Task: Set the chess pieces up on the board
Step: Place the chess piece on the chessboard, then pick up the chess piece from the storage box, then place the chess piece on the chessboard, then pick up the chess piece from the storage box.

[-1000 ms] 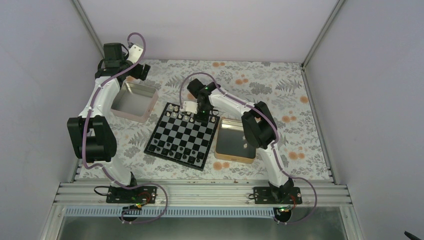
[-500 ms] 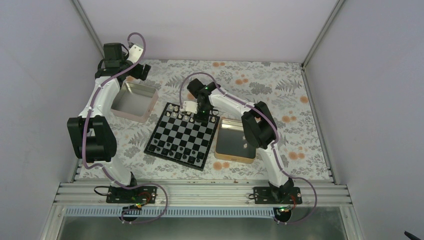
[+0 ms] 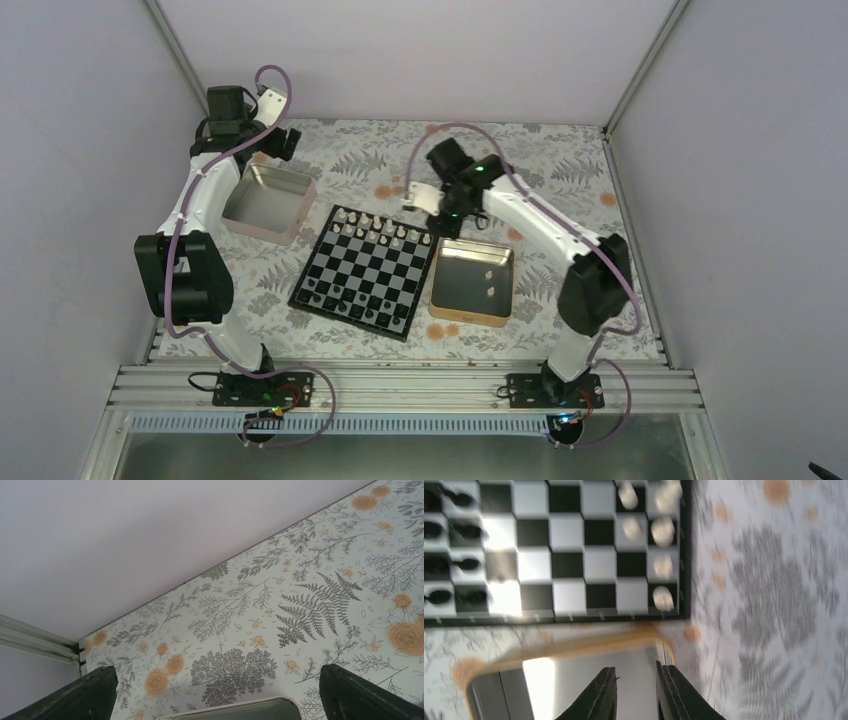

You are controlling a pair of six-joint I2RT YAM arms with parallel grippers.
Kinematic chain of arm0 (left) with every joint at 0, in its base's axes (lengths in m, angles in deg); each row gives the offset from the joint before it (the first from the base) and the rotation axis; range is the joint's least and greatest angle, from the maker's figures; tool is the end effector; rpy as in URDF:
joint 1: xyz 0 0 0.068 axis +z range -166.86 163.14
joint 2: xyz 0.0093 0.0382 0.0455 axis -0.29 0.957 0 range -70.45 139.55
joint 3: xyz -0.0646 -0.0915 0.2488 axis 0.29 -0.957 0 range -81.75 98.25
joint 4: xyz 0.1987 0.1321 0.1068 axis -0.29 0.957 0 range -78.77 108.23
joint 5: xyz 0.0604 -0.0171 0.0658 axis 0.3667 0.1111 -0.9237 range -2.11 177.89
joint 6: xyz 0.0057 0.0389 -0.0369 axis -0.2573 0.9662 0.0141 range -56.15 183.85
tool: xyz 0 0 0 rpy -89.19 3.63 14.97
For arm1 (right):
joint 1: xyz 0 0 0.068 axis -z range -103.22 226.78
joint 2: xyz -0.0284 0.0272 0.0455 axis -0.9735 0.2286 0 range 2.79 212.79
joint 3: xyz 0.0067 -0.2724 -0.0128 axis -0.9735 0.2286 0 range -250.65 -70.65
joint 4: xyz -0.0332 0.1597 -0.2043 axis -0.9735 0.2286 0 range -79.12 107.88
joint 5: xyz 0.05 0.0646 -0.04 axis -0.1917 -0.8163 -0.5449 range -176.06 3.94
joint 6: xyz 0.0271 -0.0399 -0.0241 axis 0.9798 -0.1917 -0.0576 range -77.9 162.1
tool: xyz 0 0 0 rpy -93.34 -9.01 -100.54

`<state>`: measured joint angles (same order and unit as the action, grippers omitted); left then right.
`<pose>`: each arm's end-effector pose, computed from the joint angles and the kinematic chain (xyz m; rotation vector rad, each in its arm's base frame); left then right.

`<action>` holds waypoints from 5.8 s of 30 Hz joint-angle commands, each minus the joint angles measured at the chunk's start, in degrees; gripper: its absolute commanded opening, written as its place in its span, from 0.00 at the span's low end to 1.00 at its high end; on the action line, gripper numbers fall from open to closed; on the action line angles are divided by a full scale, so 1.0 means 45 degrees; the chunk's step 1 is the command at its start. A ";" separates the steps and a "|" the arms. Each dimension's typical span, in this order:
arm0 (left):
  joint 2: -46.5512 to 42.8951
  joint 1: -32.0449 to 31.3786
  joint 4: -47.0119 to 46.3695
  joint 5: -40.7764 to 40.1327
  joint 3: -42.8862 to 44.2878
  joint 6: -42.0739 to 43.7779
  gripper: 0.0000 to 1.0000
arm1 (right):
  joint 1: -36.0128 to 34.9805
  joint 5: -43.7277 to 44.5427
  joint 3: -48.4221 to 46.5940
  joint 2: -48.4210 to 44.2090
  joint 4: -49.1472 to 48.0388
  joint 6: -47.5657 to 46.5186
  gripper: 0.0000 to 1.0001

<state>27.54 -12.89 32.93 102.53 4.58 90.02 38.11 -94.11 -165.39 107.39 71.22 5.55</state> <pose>0.3990 0.0186 0.3246 0.5539 2.0587 0.0341 0.2898 0.2383 0.2833 -1.7311 2.1905 0.2054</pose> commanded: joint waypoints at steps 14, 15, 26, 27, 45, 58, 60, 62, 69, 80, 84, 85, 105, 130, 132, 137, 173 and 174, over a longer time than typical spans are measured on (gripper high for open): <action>-0.0244 -0.0003 -0.0268 -0.0009 0.0026 -0.0113 1.00 | 0.1941 0.1972 0.6185 -0.2736 -0.1237 0.1546 0.29; -0.0234 -0.0003 -0.0240 0.0020 0.0033 -0.0113 1.00 | 0.1967 0.2084 0.6348 -0.2726 -0.1276 0.1554 0.30; -0.0022 -0.0075 -0.0047 0.0237 0.0145 -0.0078 1.00 | 0.2322 0.2840 0.7163 -0.2697 -0.1684 0.1454 0.31; 0.0015 -0.0090 0.0005 0.0248 0.0186 -0.0058 1.00 | 0.2359 0.2834 0.7198 -0.2680 -0.1689 0.1438 0.31; 0.0137 -0.0198 -0.0024 0.0187 0.0153 0.0036 1.00 | 0.2659 0.2628 0.7599 -0.1837 -0.2033 0.1273 0.32; 0.0049 -0.0197 -0.0007 0.0223 0.0119 0.0043 1.00 | 0.2752 0.2213 0.7292 -0.1402 -0.2180 0.1175 0.09; 0.0041 -0.0208 -0.0002 0.0213 0.0129 0.0045 1.00 | 0.2738 0.2085 0.7008 -0.1513 -0.1960 0.1170 0.07; 0.0051 -0.0198 0.0006 0.0205 0.0144 0.0043 1.00 | 0.2718 0.1913 0.6542 -0.1573 -0.1621 0.1187 0.07; 0.0001 -0.0201 0.0026 0.0274 0.0170 0.0063 1.00 | 0.1821 0.1930 0.4000 -0.1305 0.0045 0.1080 0.06; -0.0053 -0.0198 0.0048 0.0441 0.0156 0.0053 1.00 | 0.0004 0.2198 -0.0376 0.1375 0.0968 0.0454 0.07; -0.0111 -0.0208 0.0082 0.0485 0.0164 0.0063 1.00 | -0.0659 0.2085 -0.1774 0.2550 0.1051 0.0210 0.07; -0.0152 -0.0197 0.0091 0.0485 0.0164 0.0063 1.00 | -0.0763 0.2022 -0.2071 0.2827 0.1156 0.0157 0.07; -0.0049 -0.0198 -0.0015 0.0534 0.0106 0.0023 1.00 | -0.1137 0.1726 -0.2809 0.5204 0.0289 -0.0434 0.07; -0.0183 -0.0199 0.0043 0.0652 0.0096 0.0062 1.00 | -0.1151 0.1796 -0.3038 0.4620 0.0339 -0.0241 0.21; -0.0231 -0.0198 0.0053 0.0602 0.0081 0.0063 1.00 | -0.1137 0.1714 -0.3002 0.4155 0.0501 -0.0175 0.22; -0.0328 -0.0182 0.0030 0.0490 0.0081 0.0081 1.00 | -0.0735 0.1932 -0.2038 0.2268 0.1105 0.0206 0.23; -0.0366 -0.0197 -0.0026 0.0206 0.0057 0.0044 1.00 | 0.1440 0.2620 0.9088 -0.3892 -0.1611 0.1553 0.36; -0.0365 -0.0203 -0.0034 0.0222 0.0055 0.0041 1.00 | 0.1445 0.2677 0.9167 -0.3859 -0.1665 0.1560 0.36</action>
<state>27.63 -13.66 33.19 103.38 4.58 90.16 44.60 -82.53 -125.46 90.16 64.85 11.10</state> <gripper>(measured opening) 0.999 0.361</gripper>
